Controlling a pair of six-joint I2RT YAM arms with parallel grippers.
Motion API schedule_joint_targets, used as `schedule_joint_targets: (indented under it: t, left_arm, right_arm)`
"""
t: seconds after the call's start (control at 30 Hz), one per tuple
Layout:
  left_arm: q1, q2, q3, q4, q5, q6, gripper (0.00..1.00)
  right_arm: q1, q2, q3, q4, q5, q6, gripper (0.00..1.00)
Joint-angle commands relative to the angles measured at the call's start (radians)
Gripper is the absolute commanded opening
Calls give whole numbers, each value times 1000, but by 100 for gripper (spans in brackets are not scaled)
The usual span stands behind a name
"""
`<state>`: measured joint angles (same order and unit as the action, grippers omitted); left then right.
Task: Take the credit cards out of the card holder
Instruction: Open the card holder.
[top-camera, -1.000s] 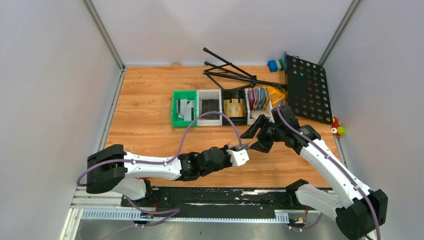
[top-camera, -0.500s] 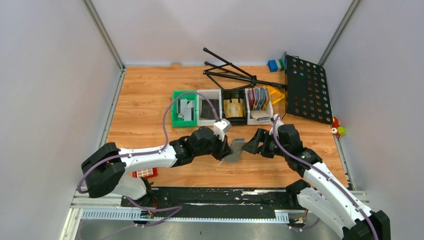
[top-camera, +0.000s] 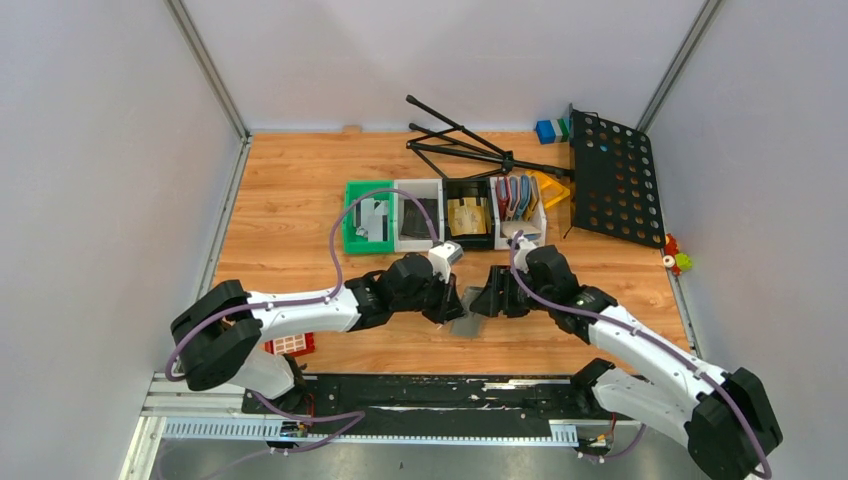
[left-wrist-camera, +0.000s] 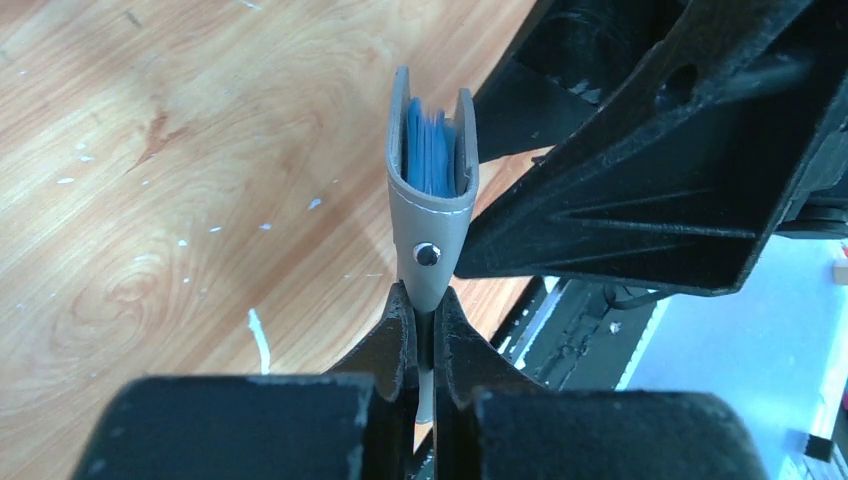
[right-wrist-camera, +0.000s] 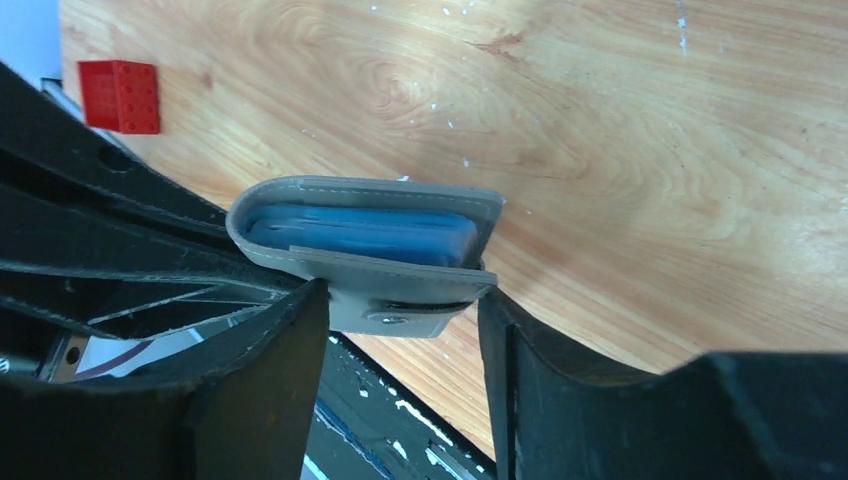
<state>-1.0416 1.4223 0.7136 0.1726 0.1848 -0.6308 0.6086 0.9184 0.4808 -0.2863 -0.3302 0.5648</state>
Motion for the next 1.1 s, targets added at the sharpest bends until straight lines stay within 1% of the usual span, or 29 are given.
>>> schedule_joint_targets:
  t: [0.0, 0.1, 0.2, 0.33, 0.47, 0.57, 0.63, 0.73, 0.83, 0.93, 1.07]
  left_arm:
    - [-1, -21, 40, 26, -19, 0, 0]
    - [0, -34, 36, 9, -46, 17, 0]
    - [-1, -56, 17, 25, -60, 26, 0]
    - [0, -85, 1, 12, -90, 46, 0]
    - [-1, -108, -20, 7, -115, 61, 0]
    - [0, -126, -11, -58, -172, 80, 0]
    - [1, -138, -5, -94, -182, 97, 0]
    - [0, -144, -1, -118, -182, 100, 0]
    - [0, -142, 1, -116, -174, 97, 0]
    - [1, -144, 0, -102, -160, 86, 0]
    - [0, -138, 6, -97, -149, 79, 0]
  right_arm:
    - [14, 70, 82, -55, 131, -17, 53]
    - [13, 105, 77, -83, 182, -19, 52]
    - [13, 147, 62, -55, 147, -20, 52]
    - [14, 218, 78, -67, 125, -30, 51]
    - [13, 248, 73, -49, 99, -38, 51]
    - [13, 268, 85, -75, 118, -51, 48]
    - [14, 275, 88, -89, 131, -57, 48]
    - [14, 245, 79, -71, 112, -58, 47]
    - [14, 182, 66, -6, 27, -63, 48]
    - [15, 121, 65, 44, -44, -47, 51]
    - [23, 44, 69, 85, -105, -19, 59]
